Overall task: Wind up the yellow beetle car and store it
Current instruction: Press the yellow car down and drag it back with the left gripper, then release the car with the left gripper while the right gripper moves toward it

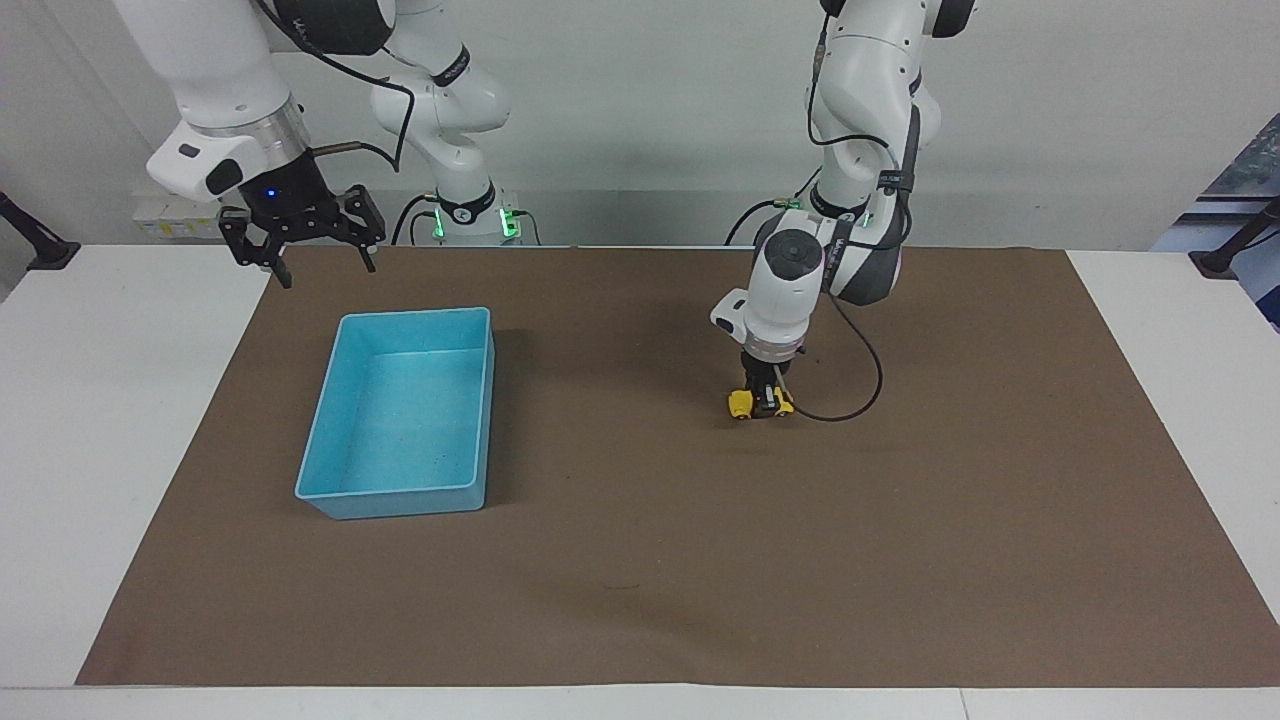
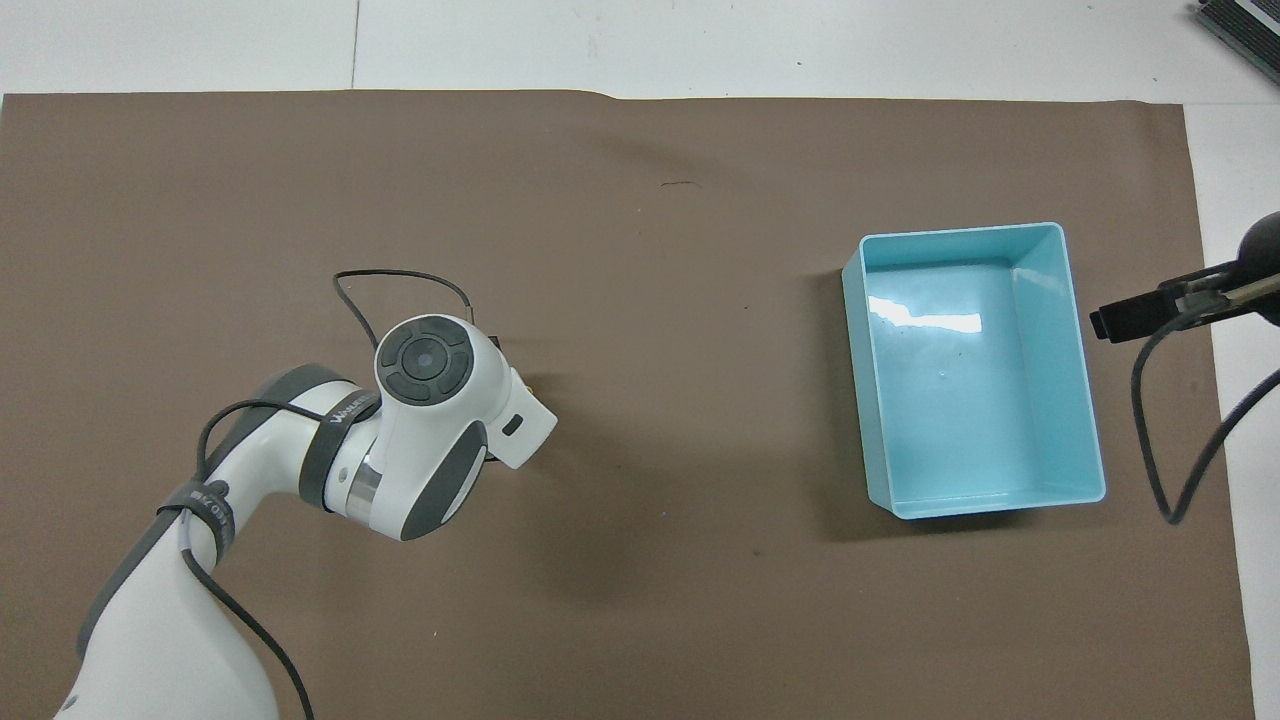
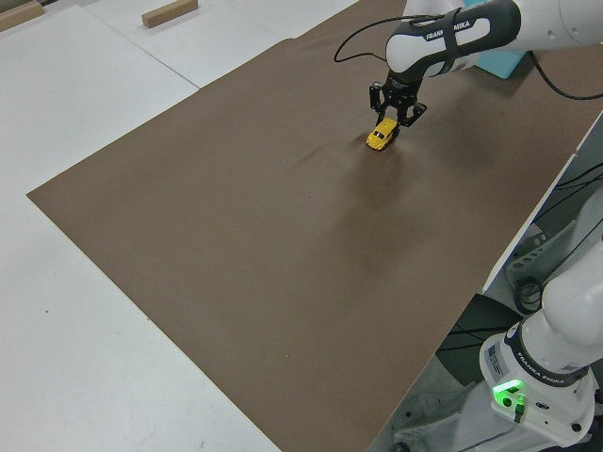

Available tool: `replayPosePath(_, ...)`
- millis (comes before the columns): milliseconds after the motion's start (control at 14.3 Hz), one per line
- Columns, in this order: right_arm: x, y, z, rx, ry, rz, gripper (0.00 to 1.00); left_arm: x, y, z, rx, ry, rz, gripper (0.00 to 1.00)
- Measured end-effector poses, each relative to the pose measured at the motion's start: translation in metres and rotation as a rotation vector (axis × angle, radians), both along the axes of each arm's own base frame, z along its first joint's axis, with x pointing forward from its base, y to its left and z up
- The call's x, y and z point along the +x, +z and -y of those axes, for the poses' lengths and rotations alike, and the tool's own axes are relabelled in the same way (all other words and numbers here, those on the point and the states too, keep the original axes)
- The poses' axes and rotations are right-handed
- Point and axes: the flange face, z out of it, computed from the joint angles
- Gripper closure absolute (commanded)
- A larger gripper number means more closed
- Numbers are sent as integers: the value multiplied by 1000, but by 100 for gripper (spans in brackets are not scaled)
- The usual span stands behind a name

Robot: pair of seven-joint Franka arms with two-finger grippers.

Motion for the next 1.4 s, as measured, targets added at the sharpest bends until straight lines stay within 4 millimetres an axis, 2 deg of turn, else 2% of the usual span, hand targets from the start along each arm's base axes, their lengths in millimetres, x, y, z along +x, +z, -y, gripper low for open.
replayPosePath(349,0,0,-2,10,2,0,0,3,0,-45,0,-21,-14,100)
replayPosePath(768,0,0,-2,10,2,0,0,4,0,-70,-4,-42,-12,100)
replayPosePath(1187,0,0,-2,12,2,0,0,6,-1,-103,-7,-53,-14,100)
replayPosePath(1257,0,0,-3,12,3,0,0,6,0,-108,-7,-59,-15,60)
replayPosePath(1327,0,0,-3,12,3,0,0,7,0,-110,-7,-63,-15,1)
replayPosePath(1397,0,0,-3,13,3,0,0,6,0,-108,-7,-75,-17,0)
